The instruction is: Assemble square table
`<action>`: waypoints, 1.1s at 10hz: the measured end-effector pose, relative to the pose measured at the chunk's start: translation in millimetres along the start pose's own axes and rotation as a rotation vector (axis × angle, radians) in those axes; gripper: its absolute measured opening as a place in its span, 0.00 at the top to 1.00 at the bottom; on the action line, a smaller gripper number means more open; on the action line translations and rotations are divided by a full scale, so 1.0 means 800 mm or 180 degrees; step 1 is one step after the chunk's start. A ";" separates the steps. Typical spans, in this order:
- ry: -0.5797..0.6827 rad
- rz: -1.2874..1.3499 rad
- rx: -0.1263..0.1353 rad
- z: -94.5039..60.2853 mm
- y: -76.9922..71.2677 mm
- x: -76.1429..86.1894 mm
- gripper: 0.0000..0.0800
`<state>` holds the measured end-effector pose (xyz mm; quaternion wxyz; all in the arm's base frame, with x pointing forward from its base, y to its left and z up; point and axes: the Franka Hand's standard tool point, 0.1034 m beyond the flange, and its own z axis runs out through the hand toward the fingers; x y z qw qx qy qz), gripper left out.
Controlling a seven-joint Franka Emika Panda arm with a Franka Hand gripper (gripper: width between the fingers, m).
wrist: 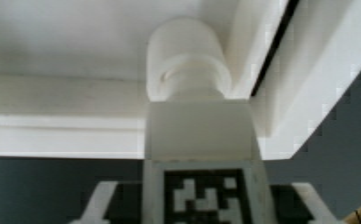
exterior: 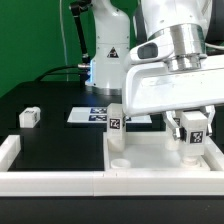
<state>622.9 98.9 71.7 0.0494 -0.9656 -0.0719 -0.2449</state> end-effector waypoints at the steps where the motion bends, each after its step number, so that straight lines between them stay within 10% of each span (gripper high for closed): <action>1: -0.0008 0.0002 0.0002 0.002 0.000 -0.001 0.65; 8: 0.0133 0.0068 -0.0050 0.015 -0.014 -0.005 0.64; 9: 0.0133 0.0068 -0.0050 0.015 -0.014 -0.005 0.40; 11: 0.0133 0.0068 -0.0050 0.015 -0.014 -0.005 0.24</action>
Offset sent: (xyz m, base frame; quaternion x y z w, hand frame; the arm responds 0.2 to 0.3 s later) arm 0.0036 0.0003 -0.0175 -0.0361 0.0208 0.0256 0.9988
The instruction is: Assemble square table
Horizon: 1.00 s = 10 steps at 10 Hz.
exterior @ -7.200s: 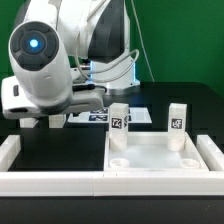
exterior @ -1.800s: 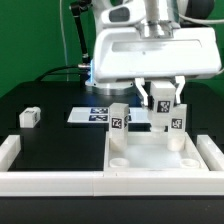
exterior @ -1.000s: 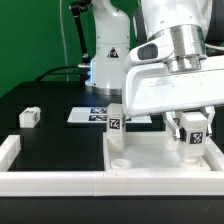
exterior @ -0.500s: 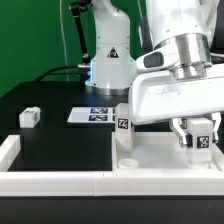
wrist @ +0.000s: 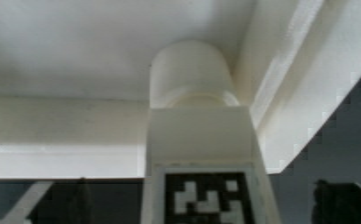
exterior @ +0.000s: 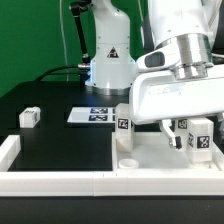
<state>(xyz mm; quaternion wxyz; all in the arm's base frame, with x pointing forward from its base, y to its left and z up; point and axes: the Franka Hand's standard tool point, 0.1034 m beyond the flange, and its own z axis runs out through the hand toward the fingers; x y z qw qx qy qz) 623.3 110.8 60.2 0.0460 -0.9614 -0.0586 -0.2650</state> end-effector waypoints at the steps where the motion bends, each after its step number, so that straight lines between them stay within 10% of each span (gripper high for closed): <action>1: 0.0000 0.0000 0.0000 0.000 0.000 0.000 0.20; 10: -0.0278 0.0138 0.0019 -0.029 -0.003 0.038 0.19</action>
Offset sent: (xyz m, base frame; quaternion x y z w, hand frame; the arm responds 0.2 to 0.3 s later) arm 0.0000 0.0000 0.0000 0.0000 0.0000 0.0000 1.0000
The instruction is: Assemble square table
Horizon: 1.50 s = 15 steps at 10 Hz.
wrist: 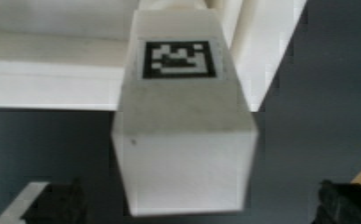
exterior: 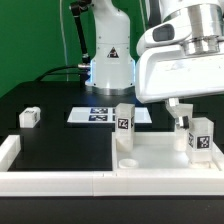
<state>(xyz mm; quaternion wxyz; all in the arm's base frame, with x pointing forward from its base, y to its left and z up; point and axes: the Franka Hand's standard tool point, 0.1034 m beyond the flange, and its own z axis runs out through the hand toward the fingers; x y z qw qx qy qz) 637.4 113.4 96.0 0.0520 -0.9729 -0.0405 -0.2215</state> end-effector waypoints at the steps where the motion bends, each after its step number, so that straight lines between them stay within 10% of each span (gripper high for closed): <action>1: -0.0020 0.0188 -0.0011 0.005 0.007 -0.005 0.19; 7: -0.0127 0.0397 -0.0019 0.013 0.023 -0.014 0.19; 9: -0.0883 0.0408 0.0111 0.009 -0.006 -0.027 0.19; 12: -0.1690 0.0475 0.0187 0.013 0.001 -0.026 0.19; 15: -0.1610 0.0634 0.0134 0.020 0.011 -0.018 0.24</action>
Offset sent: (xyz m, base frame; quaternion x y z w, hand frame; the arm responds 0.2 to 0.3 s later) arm -0.0030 -0.0042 -0.0079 0.0539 -0.0025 0.0818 0.9952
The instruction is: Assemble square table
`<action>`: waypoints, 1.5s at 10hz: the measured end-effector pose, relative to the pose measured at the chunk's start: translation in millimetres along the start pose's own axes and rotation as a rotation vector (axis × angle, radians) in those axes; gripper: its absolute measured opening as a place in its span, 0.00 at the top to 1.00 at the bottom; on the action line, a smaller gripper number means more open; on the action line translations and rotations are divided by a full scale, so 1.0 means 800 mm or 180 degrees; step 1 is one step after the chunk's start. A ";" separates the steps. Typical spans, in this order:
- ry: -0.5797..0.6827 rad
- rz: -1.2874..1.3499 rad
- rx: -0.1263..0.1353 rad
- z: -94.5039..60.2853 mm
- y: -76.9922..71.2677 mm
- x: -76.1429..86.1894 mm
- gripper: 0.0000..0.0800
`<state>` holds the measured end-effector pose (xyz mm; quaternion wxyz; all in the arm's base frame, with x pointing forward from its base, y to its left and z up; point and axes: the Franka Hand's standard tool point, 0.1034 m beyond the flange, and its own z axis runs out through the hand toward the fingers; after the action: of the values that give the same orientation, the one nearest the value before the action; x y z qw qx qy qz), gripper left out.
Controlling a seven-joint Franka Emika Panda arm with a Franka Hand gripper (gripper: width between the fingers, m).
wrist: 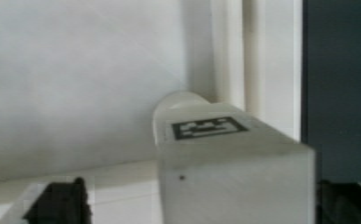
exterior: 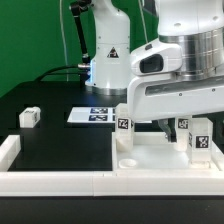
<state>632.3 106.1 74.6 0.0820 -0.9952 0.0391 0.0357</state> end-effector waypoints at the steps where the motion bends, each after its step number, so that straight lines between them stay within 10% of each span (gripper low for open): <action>1: 0.0000 0.0003 0.0000 0.000 0.001 0.000 0.45; 3: -0.0002 0.0487 0.0004 0.000 0.000 0.000 0.63; 8: 0.0088 0.2236 0.0071 0.000 -0.006 0.001 0.64; 12: 0.0311 0.4046 0.0494 0.005 -0.001 -0.006 0.64; 15: 0.0313 0.3780 0.0428 0.005 -0.004 -0.007 0.61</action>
Offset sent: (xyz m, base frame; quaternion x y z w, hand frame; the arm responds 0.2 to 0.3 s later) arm 0.0000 0.0000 0.0000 0.0000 0.0000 0.1938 0.9810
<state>626.6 110.3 71.9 0.1090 -0.7962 0.5945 0.0268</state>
